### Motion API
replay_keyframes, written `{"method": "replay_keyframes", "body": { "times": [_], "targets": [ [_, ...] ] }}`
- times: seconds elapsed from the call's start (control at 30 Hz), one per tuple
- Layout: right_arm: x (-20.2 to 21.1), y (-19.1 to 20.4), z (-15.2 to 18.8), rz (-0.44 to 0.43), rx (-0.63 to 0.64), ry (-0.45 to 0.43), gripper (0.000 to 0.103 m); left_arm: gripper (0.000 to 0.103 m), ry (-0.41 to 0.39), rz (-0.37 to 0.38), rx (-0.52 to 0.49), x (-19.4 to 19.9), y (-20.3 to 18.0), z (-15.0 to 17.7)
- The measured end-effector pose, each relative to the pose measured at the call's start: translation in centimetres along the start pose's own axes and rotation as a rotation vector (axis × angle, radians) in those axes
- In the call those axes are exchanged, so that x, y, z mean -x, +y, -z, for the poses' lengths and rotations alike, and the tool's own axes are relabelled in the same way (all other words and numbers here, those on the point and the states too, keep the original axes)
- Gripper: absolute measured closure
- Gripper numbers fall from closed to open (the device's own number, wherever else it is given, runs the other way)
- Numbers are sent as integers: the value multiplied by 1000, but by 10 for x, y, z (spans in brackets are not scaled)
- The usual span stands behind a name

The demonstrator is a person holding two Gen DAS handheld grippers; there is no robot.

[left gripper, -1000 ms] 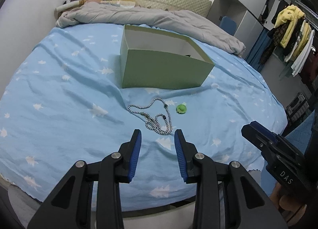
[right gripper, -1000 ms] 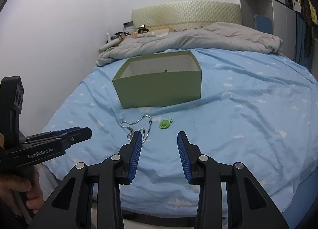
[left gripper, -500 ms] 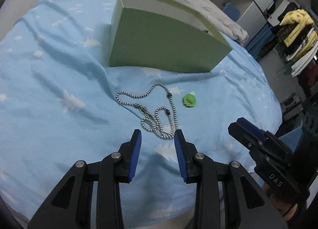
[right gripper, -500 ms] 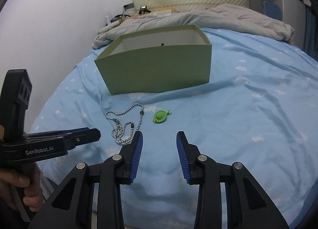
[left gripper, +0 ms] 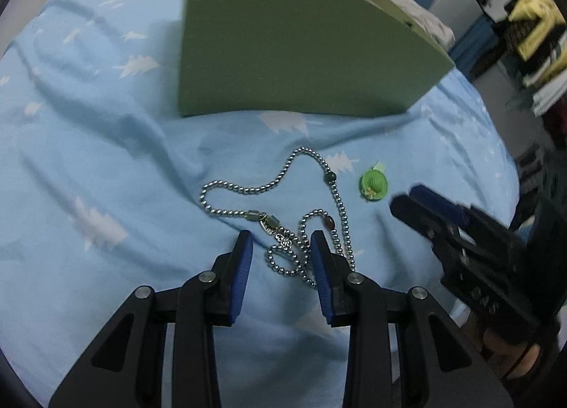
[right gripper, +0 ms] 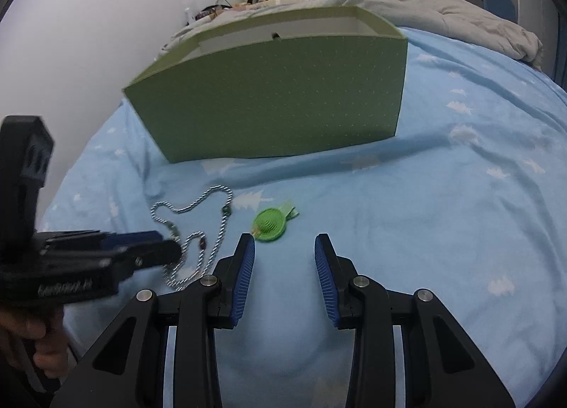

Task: Organize jewelry
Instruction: 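Grasp the silver bead chain with the left gripper while the right gripper grasps the green charm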

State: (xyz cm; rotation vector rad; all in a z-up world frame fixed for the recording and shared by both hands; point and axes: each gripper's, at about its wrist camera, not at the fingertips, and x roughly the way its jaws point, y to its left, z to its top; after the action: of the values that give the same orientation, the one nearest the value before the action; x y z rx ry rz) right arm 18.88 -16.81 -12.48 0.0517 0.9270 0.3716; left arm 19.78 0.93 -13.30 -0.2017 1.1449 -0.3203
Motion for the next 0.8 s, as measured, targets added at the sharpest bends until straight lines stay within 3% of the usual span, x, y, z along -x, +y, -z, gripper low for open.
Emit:
{"method": "replay_keyframes", "body": {
  "times": [0.23, 0.5, 0.73, 0.8],
  "targets": [
    [-21, 4, -10, -19, 32, 17, 70, 76, 20, -6, -28, -6, 2, -3],
    [-27, 4, -12, -18, 40, 24, 74, 78, 15, -32, -45, -11, -1, -3],
    [-22, 4, -14, -17, 34, 36, 76, 96, 2, -101, -90, -17, -14, -6],
    [-18, 3, -13, -9, 29, 37, 77, 96, -4, -104, -98, -16, -14, -6]
  ]
}}
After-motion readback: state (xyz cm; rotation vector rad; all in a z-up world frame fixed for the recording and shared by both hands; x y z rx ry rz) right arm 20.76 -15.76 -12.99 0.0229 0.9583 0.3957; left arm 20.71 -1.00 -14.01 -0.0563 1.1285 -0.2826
